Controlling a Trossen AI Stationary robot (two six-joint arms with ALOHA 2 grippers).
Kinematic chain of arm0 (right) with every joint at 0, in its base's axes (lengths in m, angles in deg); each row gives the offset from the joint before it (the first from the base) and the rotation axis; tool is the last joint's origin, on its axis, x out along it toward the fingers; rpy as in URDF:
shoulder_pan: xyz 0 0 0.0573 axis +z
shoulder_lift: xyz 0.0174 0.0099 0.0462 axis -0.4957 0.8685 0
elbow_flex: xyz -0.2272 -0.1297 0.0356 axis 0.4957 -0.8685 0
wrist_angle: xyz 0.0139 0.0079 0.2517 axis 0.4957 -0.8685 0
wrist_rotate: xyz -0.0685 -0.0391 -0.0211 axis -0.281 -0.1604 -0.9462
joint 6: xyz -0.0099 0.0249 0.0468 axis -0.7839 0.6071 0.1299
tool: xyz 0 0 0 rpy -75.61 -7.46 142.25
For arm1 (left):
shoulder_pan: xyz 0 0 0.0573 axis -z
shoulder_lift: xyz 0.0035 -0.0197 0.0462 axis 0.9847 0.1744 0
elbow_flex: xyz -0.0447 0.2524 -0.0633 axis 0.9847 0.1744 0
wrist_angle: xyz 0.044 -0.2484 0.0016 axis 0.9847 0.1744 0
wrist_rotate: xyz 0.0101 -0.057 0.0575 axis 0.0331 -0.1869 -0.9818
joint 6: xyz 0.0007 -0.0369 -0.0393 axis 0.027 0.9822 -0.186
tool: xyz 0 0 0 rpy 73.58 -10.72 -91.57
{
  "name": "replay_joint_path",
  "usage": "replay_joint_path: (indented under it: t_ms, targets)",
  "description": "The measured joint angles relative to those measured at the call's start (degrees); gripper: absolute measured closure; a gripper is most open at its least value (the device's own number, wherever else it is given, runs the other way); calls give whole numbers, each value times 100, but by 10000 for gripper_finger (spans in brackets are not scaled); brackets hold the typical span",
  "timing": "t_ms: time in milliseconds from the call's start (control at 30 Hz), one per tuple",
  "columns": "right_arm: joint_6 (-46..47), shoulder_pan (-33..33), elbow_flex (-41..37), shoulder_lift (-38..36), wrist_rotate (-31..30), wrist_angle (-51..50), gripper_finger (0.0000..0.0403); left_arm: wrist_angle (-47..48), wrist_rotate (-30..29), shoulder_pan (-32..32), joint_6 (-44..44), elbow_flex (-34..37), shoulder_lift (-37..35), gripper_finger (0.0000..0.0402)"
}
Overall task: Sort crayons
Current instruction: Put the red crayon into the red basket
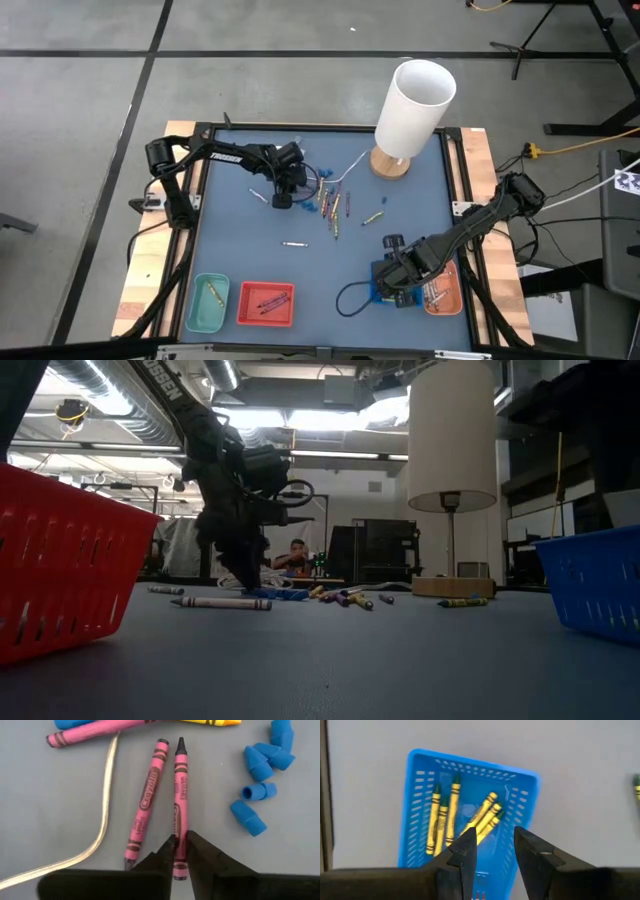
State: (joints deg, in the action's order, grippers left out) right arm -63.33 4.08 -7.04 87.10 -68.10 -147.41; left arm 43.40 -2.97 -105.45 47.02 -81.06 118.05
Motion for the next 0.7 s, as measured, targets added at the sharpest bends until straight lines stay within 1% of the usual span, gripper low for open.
replay_joint_path:
  t_ms: [100,200,333,533,600,700]
  targets:
    - [-112,-63,2,-156,-216,-150,274,10,-4,2,78,4,-4,393]
    - [-186,-83,9,-379,-835,-390,274,132,-22,9,309,-76,2,396]
    - [-157,-83,9,-663,-1784,-529,274,661,-96,80,591,-398,17,394]
    - [-137,-83,11,-858,-2808,-534,274,1261,-123,356,1141,-958,-21,399]
    - [-142,-83,11,-858,-3053,-631,274,1390,-92,466,1255,-1134,-78,400]
    - [-287,-84,11,-858,-3130,-811,274,1714,-83,630,1450,-1371,-111,400]
